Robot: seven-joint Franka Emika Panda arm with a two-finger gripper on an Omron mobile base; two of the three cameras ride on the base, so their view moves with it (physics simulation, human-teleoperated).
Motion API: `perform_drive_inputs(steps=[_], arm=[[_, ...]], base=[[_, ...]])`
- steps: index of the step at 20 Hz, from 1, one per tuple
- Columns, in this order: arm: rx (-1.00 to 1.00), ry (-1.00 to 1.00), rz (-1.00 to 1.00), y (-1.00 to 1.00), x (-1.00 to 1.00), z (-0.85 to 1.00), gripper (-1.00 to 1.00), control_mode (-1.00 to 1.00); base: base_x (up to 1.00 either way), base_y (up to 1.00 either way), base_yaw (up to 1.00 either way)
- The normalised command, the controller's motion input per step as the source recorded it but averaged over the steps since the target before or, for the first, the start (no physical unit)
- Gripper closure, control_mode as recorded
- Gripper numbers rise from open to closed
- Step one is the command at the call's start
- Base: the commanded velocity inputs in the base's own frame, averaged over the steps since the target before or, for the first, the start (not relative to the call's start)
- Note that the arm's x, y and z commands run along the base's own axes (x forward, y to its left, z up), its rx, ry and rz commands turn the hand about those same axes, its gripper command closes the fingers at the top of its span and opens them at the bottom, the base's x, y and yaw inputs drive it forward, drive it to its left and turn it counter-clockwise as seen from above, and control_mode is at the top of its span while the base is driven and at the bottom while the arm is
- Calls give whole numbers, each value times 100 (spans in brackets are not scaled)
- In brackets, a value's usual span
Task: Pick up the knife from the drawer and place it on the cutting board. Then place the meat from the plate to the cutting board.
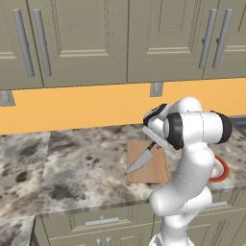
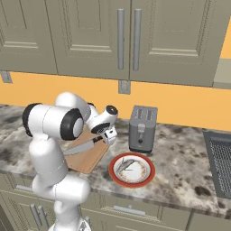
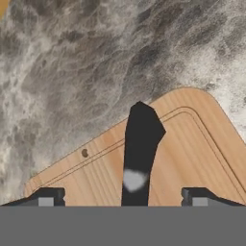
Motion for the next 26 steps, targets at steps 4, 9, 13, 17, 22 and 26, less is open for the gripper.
perform_drive_inputs(steps=[4,9,13,17,22,26], arm=[[-3,0,2,-1,-21,20,-100,-100],[-8,0,6,0,-26,42,-100,-100],[-11,0,4,-15,-45,48,-100,-100],[-14,4,1,-22,-69,39,-100,-100],[-18,0,6,-20,-76,30,-100,-100],[-17,0,7,-35,-69,18,-100,-100]], base=[[0,0,0],[0,0,0],[0,0,0],[0,0,0],[0,0,0],[0,0,0]])
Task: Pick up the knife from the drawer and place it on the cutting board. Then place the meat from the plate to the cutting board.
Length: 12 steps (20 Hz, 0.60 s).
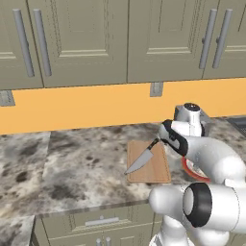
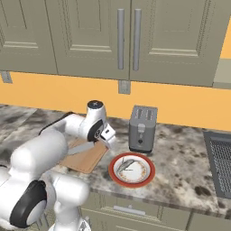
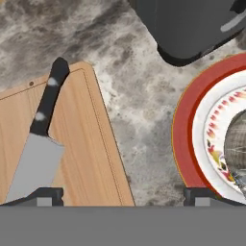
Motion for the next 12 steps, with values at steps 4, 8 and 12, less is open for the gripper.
perform_drive_inputs(steps=[4,8,12], arm=[[-11,0,7,-47,-65,13,-100,-100],[-1,0,3,-50,-51,9,-100,-100],[0,0,1,-49,-35,7,-100,-100]], base=[[0,0,0],[0,0,0],[0,0,0]])
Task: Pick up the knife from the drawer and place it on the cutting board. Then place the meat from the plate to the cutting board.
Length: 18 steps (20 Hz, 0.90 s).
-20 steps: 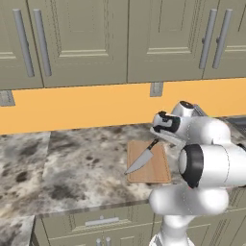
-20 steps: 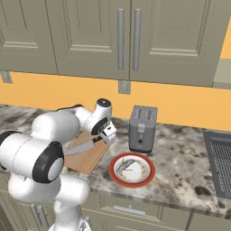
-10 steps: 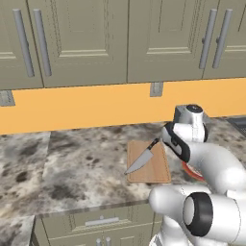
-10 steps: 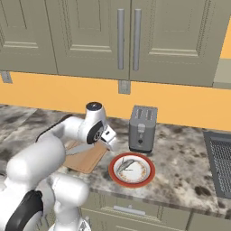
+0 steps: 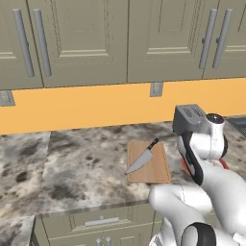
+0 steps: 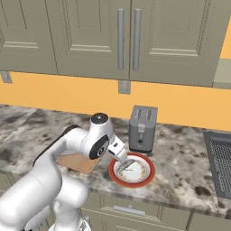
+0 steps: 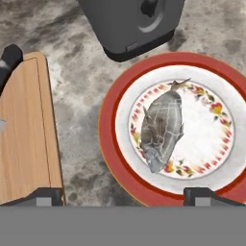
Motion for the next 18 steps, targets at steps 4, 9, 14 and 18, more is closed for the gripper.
perform_drive_inputs(steps=[4,9,14,18], arm=[[1,0,3,-61,-32,0,-100,-100],[1,0,2,-50,-22,0,-100,-100],[1,0,5,-34,3,0,-100,-100],[3,0,4,-16,12,0,-100,-100]], base=[[0,0,0],[0,0,0],[0,0,0],[0,0,0]])
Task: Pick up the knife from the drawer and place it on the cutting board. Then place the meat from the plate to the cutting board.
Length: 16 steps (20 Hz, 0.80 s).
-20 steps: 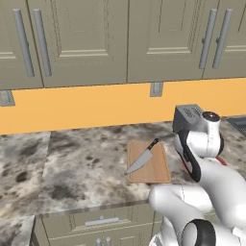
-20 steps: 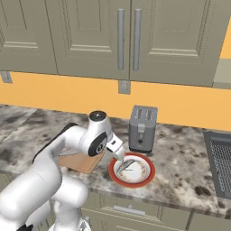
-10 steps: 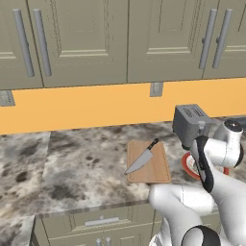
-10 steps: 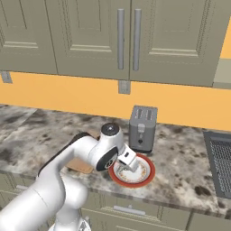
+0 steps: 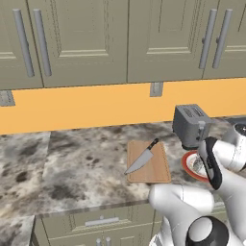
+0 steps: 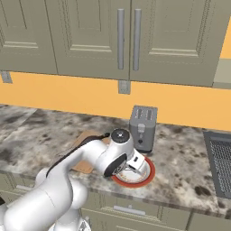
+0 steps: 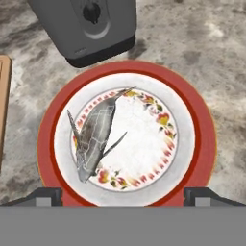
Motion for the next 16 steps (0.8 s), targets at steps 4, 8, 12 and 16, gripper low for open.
perform_drive_inputs(steps=[4,8,12,16], arm=[[1,0,4,0,28,0,-100,-100],[0,0,6,0,40,0,-100,-100],[0,0,4,2,30,-1,-100,-100],[0,1,2,1,15,-8,-100,-100]], base=[[0,0,0],[0,0,0],[0,0,0],[0,0,0]])
